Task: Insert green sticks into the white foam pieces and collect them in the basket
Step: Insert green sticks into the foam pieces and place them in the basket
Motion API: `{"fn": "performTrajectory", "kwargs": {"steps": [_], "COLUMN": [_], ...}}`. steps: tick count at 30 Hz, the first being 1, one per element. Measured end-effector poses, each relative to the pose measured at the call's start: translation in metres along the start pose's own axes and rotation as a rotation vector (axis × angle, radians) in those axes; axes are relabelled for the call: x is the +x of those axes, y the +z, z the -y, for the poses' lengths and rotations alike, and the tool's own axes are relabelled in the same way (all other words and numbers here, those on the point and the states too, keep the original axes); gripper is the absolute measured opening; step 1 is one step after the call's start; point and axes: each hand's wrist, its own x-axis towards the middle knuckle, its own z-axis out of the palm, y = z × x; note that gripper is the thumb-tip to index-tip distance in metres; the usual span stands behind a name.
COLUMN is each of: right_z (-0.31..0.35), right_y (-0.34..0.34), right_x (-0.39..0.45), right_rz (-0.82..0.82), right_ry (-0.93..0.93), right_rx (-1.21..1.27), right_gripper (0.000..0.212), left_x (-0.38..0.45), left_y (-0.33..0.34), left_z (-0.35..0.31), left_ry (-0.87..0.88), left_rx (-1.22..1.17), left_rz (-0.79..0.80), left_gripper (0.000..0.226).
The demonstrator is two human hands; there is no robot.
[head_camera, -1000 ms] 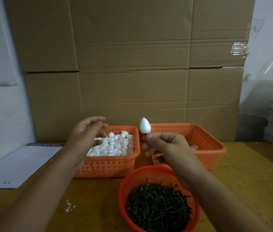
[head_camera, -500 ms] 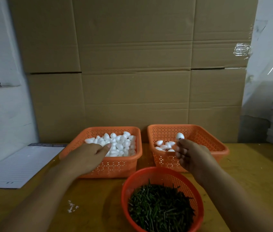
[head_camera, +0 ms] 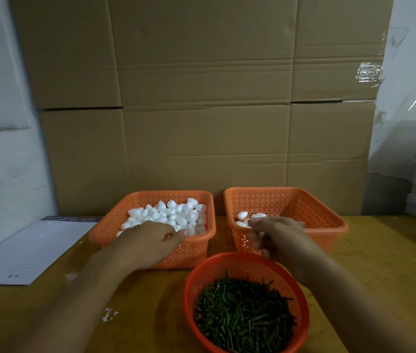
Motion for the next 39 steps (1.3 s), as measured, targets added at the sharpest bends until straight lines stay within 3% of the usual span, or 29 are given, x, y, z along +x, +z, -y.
{"fn": "performTrajectory", "kwargs": {"steps": [7, 11, 16, 24, 31, 34, 37, 39], "right_z": [0.008, 0.008, 0.008, 0.007, 0.004, 0.004, 0.003, 0.002], "right_y": [0.024, 0.032, 0.033, 0.032, 0.031, 0.031, 0.031, 0.031], "right_x": [-0.017, -0.020, -0.020, -0.018, -0.016, -0.015, -0.015, -0.015], "right_rz": [0.321, 0.335, 0.279, 0.264, 0.261, 0.259, 0.259, 0.261], "right_ry": [-0.065, -0.121, -0.165, -0.177, -0.174, -0.175, -0.172, -0.175], "right_rx": [-0.404, -0.438, -0.438, -0.452, -0.458, -0.462, -0.457, -0.453], "right_gripper": [0.012, 0.012, 0.015, 0.015, 0.014, 0.014, 0.014, 0.014], "left_x": [0.006, 0.010, 0.021, 0.028, 0.030, 0.032, 0.031, 0.031], "left_y": [0.002, 0.003, 0.010, 0.006, 0.006, 0.007, 0.009, 0.009], "left_z": [-0.003, -0.007, -0.010, -0.012, -0.012, -0.009, -0.008, -0.008], "left_ry": [-0.072, -0.089, -0.131, -0.112, 0.015, 0.022, -0.007, -0.003], "left_rx": [0.026, 0.033, 0.011, 0.077, 0.058, 0.051, 0.030, 0.025], "left_rz": [0.022, 0.027, 0.014, 0.120, 0.152, 0.154, 0.127, 0.134], "left_gripper": [0.090, 0.103, 0.075, 0.095, 0.065, 0.062, 0.042, 0.045]}}
